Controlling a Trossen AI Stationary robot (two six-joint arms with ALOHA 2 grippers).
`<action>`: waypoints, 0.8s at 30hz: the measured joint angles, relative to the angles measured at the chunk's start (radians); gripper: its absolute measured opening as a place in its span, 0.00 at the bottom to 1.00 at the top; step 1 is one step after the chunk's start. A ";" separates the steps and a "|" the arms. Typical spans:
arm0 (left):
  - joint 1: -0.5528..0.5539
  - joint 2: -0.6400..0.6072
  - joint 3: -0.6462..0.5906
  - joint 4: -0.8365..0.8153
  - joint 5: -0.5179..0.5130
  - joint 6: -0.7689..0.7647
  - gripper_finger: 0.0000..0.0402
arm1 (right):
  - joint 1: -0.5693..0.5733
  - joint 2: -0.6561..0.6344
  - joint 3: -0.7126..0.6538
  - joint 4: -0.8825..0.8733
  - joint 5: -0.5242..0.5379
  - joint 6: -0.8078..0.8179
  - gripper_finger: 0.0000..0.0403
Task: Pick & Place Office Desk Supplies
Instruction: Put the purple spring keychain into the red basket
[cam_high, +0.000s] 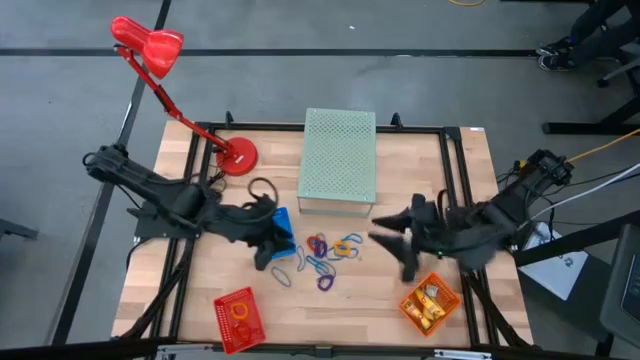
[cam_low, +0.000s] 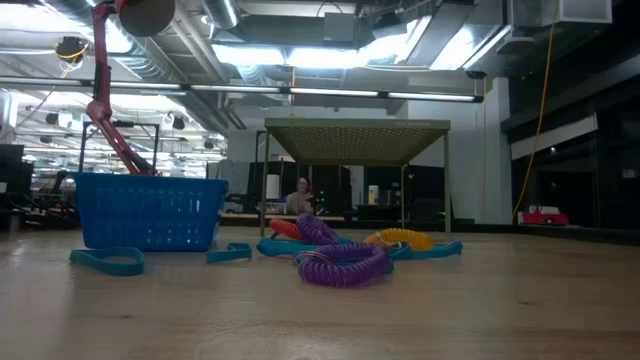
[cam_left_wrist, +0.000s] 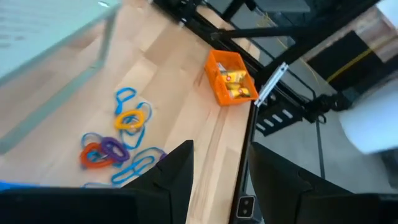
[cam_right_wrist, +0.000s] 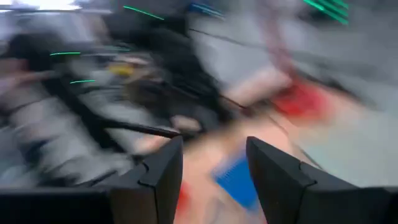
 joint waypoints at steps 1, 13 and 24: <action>0.013 0.018 0.000 0.020 0.026 0.017 0.37 | 0.001 -0.008 0.001 0.101 -0.047 -0.129 0.44; 0.101 0.220 0.000 0.289 0.171 0.099 0.37 | 0.039 -0.261 0.000 -0.028 -0.254 -0.424 0.44; 0.118 0.396 0.000 0.245 0.249 0.104 0.37 | 0.060 -0.550 -0.331 0.263 -0.464 -0.543 0.44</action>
